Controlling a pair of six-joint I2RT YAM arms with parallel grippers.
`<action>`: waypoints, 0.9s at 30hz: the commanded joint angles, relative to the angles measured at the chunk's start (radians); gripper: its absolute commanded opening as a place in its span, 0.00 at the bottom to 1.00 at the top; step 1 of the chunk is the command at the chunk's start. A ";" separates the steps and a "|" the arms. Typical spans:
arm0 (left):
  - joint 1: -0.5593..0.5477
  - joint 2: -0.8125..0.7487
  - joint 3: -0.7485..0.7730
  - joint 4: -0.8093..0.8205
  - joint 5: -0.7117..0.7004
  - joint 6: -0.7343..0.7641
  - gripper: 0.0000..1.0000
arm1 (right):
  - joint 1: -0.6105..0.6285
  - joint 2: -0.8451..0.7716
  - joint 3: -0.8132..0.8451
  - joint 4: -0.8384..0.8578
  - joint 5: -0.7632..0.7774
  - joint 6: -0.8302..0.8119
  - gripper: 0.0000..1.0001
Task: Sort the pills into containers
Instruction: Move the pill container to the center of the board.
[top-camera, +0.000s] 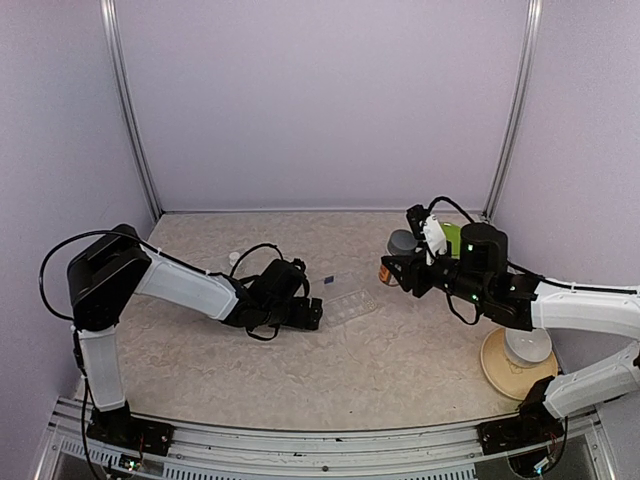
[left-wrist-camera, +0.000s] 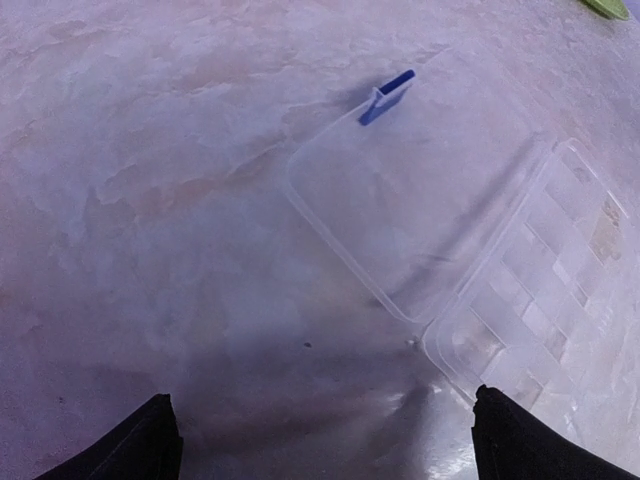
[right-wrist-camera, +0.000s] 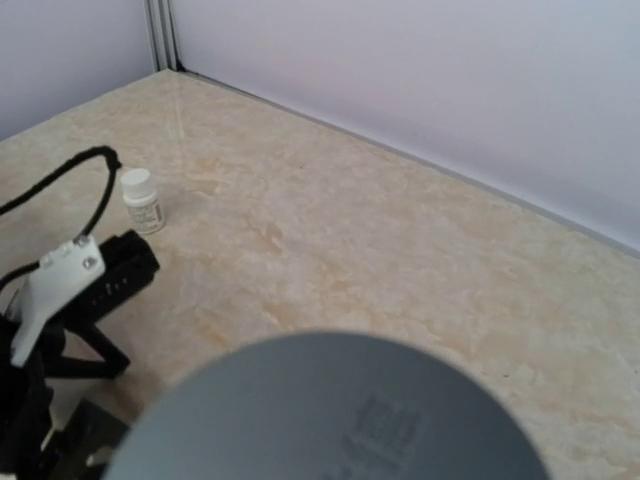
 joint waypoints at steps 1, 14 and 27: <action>-0.050 0.029 0.034 -0.004 0.042 -0.019 0.99 | 0.011 -0.055 -0.012 0.022 0.013 0.002 0.46; -0.091 0.046 0.058 0.025 0.102 -0.031 0.99 | 0.012 -0.072 -0.013 0.003 -0.001 0.005 0.47; -0.076 0.117 0.100 0.154 0.236 0.021 0.99 | 0.011 -0.077 -0.011 -0.012 0.004 -0.001 0.48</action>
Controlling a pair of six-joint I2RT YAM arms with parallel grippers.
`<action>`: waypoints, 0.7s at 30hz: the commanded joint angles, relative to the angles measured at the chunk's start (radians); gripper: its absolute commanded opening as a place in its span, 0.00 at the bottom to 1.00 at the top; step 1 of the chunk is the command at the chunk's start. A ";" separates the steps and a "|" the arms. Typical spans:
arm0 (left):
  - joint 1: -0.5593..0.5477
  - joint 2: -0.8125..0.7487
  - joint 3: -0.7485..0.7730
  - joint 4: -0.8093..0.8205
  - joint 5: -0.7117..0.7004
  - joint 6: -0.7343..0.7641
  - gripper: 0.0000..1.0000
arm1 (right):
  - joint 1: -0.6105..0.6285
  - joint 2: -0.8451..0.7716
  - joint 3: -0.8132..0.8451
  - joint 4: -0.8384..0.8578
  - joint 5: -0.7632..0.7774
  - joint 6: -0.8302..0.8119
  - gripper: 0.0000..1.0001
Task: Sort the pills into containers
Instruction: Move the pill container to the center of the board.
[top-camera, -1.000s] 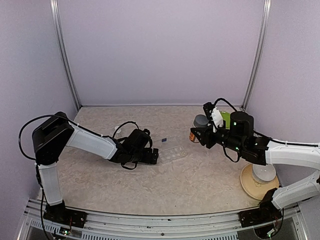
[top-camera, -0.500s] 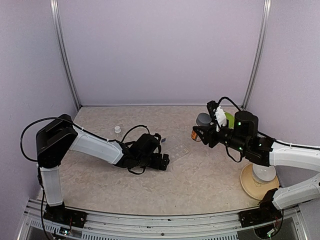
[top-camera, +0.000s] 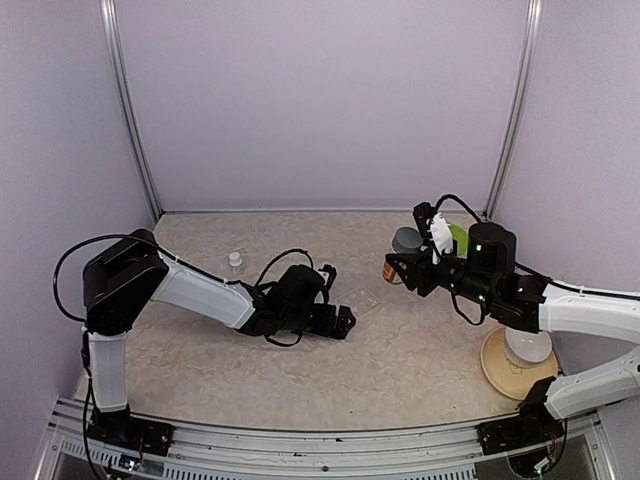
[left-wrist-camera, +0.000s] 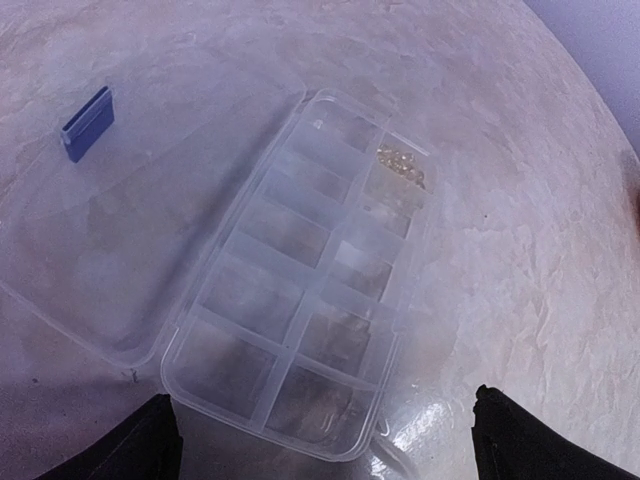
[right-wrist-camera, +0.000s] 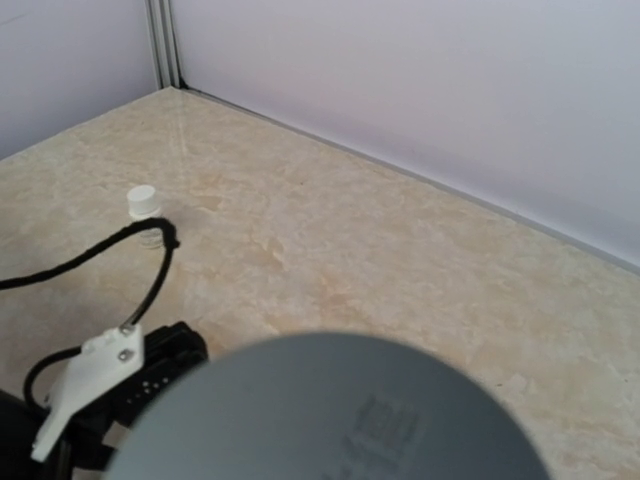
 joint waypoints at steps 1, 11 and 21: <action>0.012 0.048 0.029 0.045 0.060 0.020 0.99 | 0.012 -0.024 -0.001 0.006 0.005 -0.001 0.48; 0.013 0.051 0.012 0.105 0.125 0.027 0.99 | 0.012 -0.020 -0.004 0.011 0.009 0.000 0.48; -0.013 0.045 -0.016 0.190 0.225 0.045 0.99 | 0.012 -0.002 -0.004 0.026 0.000 0.002 0.48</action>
